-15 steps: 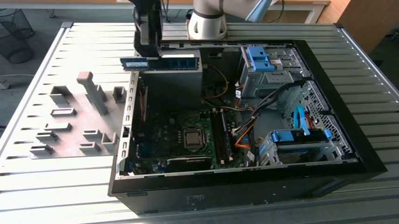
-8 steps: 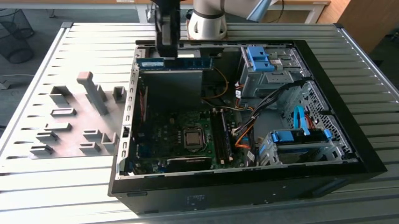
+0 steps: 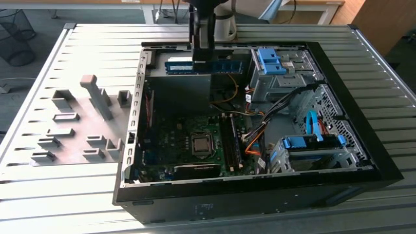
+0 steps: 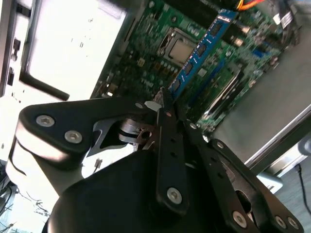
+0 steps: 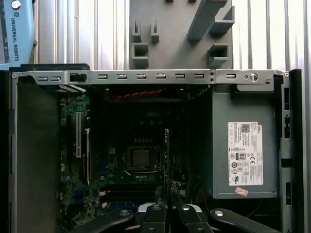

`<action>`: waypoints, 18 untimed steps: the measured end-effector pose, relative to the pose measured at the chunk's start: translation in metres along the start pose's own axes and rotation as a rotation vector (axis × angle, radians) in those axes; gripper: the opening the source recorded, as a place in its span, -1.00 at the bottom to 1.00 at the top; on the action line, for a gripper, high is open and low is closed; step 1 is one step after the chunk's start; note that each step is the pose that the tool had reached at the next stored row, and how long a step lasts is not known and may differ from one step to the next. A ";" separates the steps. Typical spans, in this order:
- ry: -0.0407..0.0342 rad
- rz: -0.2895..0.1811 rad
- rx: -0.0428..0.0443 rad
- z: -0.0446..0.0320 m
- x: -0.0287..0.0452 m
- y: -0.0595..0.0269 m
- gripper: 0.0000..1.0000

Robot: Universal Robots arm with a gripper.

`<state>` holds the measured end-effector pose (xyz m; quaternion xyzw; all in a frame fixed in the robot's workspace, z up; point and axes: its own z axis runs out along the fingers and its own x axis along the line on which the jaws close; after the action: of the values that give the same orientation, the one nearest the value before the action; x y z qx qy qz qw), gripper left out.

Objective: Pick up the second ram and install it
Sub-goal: 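Pick up the second ram and move it above second insertion slot, then insert the second ram into the second slot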

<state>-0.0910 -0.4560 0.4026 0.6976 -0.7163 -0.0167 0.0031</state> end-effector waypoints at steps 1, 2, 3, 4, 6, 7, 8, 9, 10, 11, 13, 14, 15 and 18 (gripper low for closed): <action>0.0001 0.000 0.0000 0.0000 0.0000 -0.0007 -0.73; 0.0000 0.000 0.0000 0.0000 0.0000 -0.0007 -0.73; 0.0000 0.000 0.0000 0.0000 0.0000 -0.0007 -0.73; 0.0000 0.000 0.0000 0.0000 0.0000 -0.0007 -0.73; 0.0000 0.000 0.0000 0.0000 0.0000 -0.0009 -0.73; 0.0000 0.000 0.0000 0.0000 0.0000 -0.0011 -0.73; 0.0000 0.000 0.0000 0.0000 0.0000 -0.0011 -0.73; 0.0001 0.000 0.0000 0.0000 0.0000 -0.0011 -0.73; 0.0000 0.000 0.0000 0.0000 0.0000 -0.0011 -0.73; 0.0001 0.000 0.0000 0.0000 0.0000 -0.0012 -0.73; 0.0000 0.000 0.0000 0.0000 0.0000 -0.0012 -0.73; 0.0001 0.000 0.0000 0.0000 0.0000 -0.0012 -0.73; 0.0004 0.001 0.0000 0.0000 0.0000 -0.0012 -0.73; 0.0006 0.007 0.0001 0.0000 0.0000 -0.0012 -0.73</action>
<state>-0.0898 -0.4561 0.4025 0.6952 -0.7186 -0.0164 0.0033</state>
